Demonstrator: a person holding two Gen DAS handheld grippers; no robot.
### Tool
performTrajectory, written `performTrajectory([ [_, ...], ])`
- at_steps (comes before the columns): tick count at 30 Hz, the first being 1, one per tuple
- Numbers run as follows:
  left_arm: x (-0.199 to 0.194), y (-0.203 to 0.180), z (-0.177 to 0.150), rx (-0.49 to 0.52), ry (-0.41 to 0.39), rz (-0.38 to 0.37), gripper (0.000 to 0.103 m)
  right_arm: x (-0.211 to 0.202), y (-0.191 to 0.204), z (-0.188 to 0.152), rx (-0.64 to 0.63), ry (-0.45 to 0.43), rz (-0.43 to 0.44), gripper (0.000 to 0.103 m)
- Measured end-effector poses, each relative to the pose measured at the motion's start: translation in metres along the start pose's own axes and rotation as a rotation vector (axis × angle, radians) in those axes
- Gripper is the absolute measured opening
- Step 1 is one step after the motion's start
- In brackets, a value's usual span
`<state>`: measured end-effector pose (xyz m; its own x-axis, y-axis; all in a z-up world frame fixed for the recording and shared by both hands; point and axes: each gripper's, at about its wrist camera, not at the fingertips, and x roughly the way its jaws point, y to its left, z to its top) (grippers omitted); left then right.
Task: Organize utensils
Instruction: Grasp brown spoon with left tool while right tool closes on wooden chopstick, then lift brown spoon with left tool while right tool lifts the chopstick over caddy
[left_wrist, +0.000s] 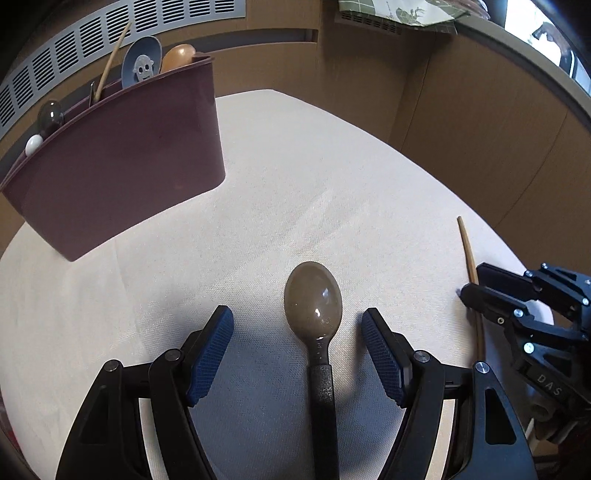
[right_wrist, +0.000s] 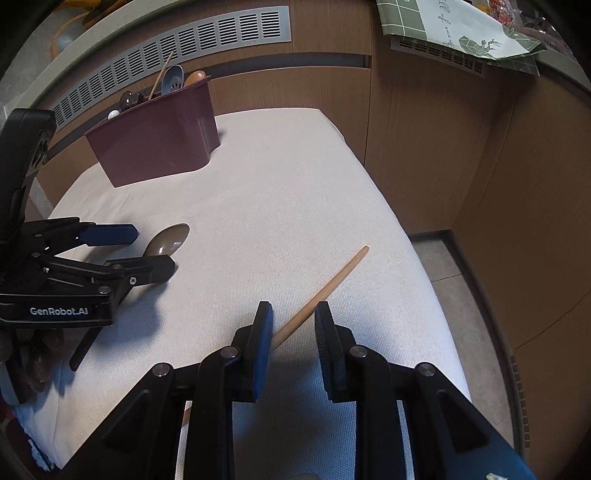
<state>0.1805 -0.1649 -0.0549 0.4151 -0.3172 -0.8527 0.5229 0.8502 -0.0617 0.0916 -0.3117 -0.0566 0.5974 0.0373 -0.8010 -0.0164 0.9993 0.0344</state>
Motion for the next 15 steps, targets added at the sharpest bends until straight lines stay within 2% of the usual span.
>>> performTrajectory([
  [6,0.005,-0.002,0.014,0.018,0.050,-0.013,0.073,-0.001,0.000,0.000,0.001,0.001,-0.001,0.021],
  [10,0.009,-0.007,0.021,0.032,0.029,0.011,0.072,-0.002,-0.001,0.000,0.006,-0.001,0.001,0.021],
  [12,0.009,-0.012,0.023,0.038,0.013,0.005,0.065,-0.003,-0.001,-0.001,0.008,-0.004,-0.002,0.021],
  [15,0.011,-0.017,0.030,0.049,0.000,-0.006,0.043,-0.003,-0.001,0.000,0.019,-0.001,-0.006,0.022],
])
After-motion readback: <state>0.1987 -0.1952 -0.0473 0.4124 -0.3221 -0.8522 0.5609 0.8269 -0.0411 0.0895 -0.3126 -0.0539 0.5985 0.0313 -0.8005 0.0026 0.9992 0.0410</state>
